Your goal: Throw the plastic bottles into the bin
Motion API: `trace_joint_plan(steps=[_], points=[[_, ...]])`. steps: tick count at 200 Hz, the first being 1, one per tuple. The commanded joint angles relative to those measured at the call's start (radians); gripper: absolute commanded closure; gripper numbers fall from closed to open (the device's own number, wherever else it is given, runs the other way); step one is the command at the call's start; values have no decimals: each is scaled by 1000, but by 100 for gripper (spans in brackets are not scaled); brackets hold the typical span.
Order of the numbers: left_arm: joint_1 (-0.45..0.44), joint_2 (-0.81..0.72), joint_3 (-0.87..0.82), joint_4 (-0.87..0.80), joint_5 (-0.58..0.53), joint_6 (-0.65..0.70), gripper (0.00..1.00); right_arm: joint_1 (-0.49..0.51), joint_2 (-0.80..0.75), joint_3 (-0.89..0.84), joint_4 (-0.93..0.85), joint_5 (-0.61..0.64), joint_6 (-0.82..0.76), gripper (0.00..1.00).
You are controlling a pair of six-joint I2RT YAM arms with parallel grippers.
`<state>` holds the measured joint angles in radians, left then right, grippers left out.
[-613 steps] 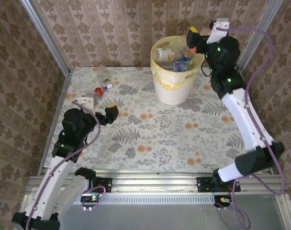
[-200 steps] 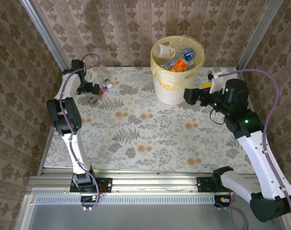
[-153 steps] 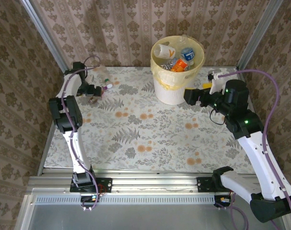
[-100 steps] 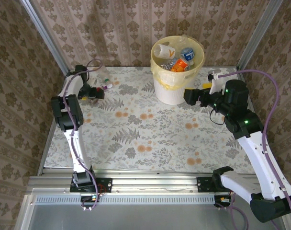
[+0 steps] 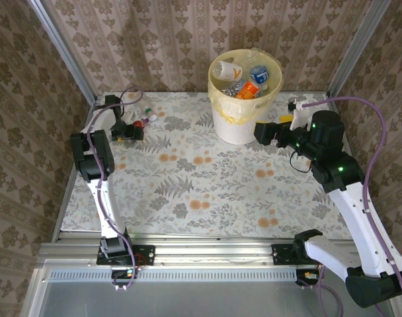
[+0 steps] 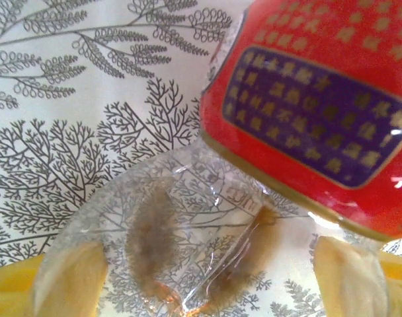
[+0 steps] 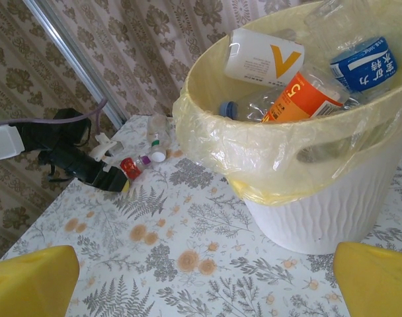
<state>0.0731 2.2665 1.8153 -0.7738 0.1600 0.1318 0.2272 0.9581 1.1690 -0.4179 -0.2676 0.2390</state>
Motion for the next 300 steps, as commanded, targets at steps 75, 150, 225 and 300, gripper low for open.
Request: trace_joint_plan(steps=[75,150,225,300], points=[[-5,-397,-491,228,115,-106,34,8,-23,-41,26,-37,24,0],[-254,-810,-683,332,122,-89,36,25,8,-71,107,-147,135,0],[-451,-1191,-823,430,206,-112,42,143,66,-88,222,-181,230,0],[-770,-1242,-823,424,95,-141,43,301,208,-35,343,-248,305,0]])
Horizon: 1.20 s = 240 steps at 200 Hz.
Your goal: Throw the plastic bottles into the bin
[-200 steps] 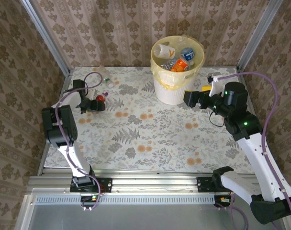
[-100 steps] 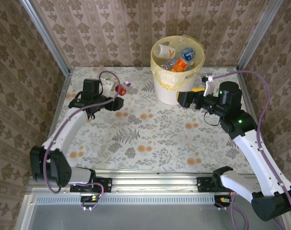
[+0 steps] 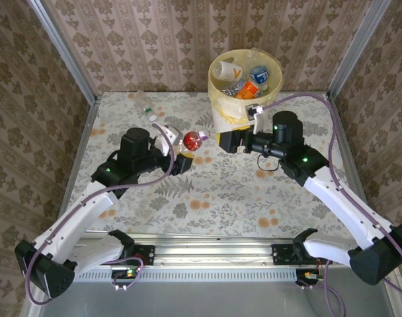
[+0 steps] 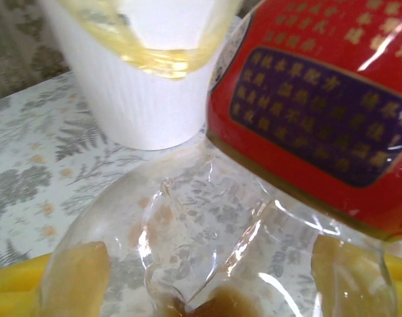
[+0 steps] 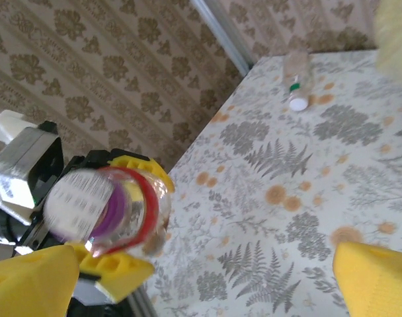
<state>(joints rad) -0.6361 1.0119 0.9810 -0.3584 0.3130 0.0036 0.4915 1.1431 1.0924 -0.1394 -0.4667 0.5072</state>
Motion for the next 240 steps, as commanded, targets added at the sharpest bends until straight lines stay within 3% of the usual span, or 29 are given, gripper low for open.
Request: trace_joint_plan(steps=[1,33,121,240], points=[[-65,15,12,9,-60,-11,43,38,24,41,65,-50,37,0],[-132,44,43,32,-69,0,43,66,45,40,63,-65,42,0],[-194,99,85,48,-34,-3,45,123,75,49,33,-95,4,0],[-175,102,80,55,-30,10,46,133,31,26,-29,-86,-27,18]])
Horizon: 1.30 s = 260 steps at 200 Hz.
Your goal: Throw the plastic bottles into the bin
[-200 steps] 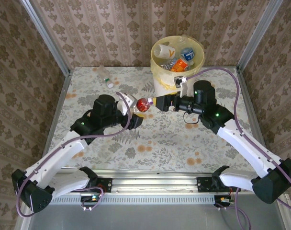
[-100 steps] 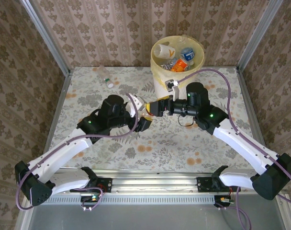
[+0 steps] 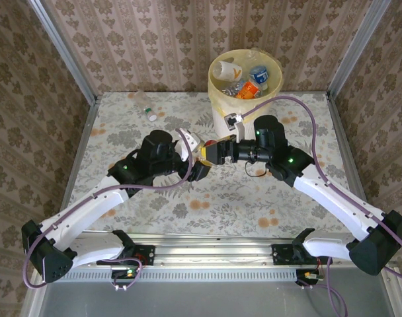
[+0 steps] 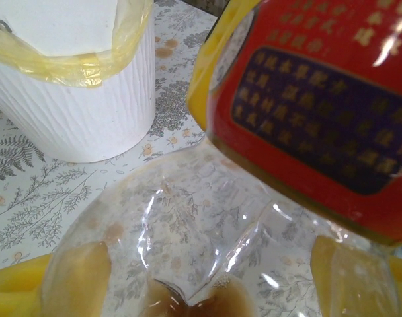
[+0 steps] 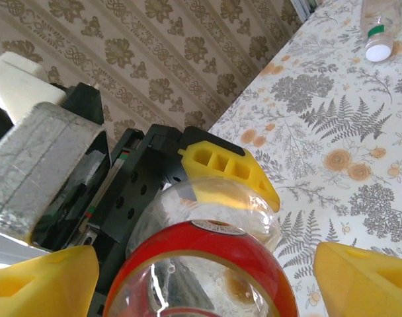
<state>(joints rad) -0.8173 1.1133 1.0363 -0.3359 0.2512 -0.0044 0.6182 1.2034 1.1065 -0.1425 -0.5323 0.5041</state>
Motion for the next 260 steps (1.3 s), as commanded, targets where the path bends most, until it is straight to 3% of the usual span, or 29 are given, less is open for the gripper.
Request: trace_joint_plan(steps=[1,82,96,111,137,163,202,260], points=[[7,0,25,32,32,18,46,6,-29,12,-25,-21,-23,18],[9,11,16,46,76,15,42,5,-24,18,-29,-28,-23,42],[9,11,15,48,87,17,33,5,-28,22,-33,-28,-25,46],[10,10,18,45,82,16,13,5,-35,25,-35,-22,-26,50],[9,1,15,52,68,13,0,3,-47,33,-34,-1,-29,55],[14,-36,-4,67,24,12,0,2,-64,57,-61,40,-63,59],[60,-148,-66,94,-59,-25,0,-16,-108,156,-176,234,-176,62],[171,-318,-180,87,-173,-90,0,-43,-199,275,-106,480,-366,61]])
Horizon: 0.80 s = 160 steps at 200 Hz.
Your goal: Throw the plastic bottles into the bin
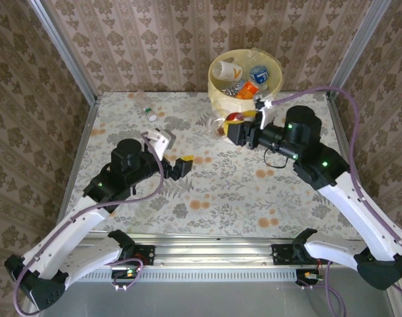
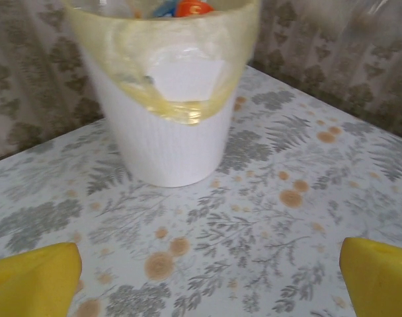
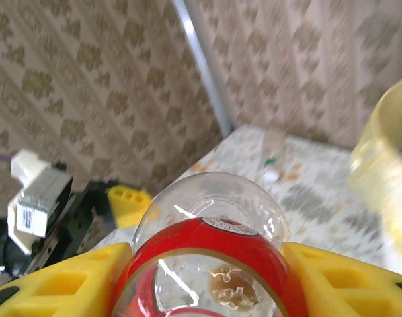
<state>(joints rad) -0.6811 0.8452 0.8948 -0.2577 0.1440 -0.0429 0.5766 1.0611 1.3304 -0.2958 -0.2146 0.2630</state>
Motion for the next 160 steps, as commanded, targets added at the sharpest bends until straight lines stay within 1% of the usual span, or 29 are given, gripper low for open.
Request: trace_joint_plan(steps=[1,17,39,51,63,89,122,140,160], points=[[37,-52,-40,10,-68,-52,0,-1,-59,52,53,167,-129,61],[59,-86,-66,14,-83,-67,0,-1,-117,30,140,239,-184,61],[89,-117,-91,17,-101,-85,0,-1,-213,-54,328,362,-258,62],[106,-124,-99,16,-105,-96,0,-1,-266,-106,428,398,-291,62],[123,-125,-105,19,-103,-104,0,-1,-303,-139,490,420,-324,62],[150,-120,-108,26,-89,-115,0,-1,-311,-125,446,444,-348,62],[172,-114,-107,28,-71,-122,0,-1,-277,-115,401,432,-331,62],[182,-114,-105,19,-69,-124,0,-4,-228,-94,373,433,-328,60],[197,-113,-100,1,-69,-127,0,-23,-136,-47,330,435,-314,58]])
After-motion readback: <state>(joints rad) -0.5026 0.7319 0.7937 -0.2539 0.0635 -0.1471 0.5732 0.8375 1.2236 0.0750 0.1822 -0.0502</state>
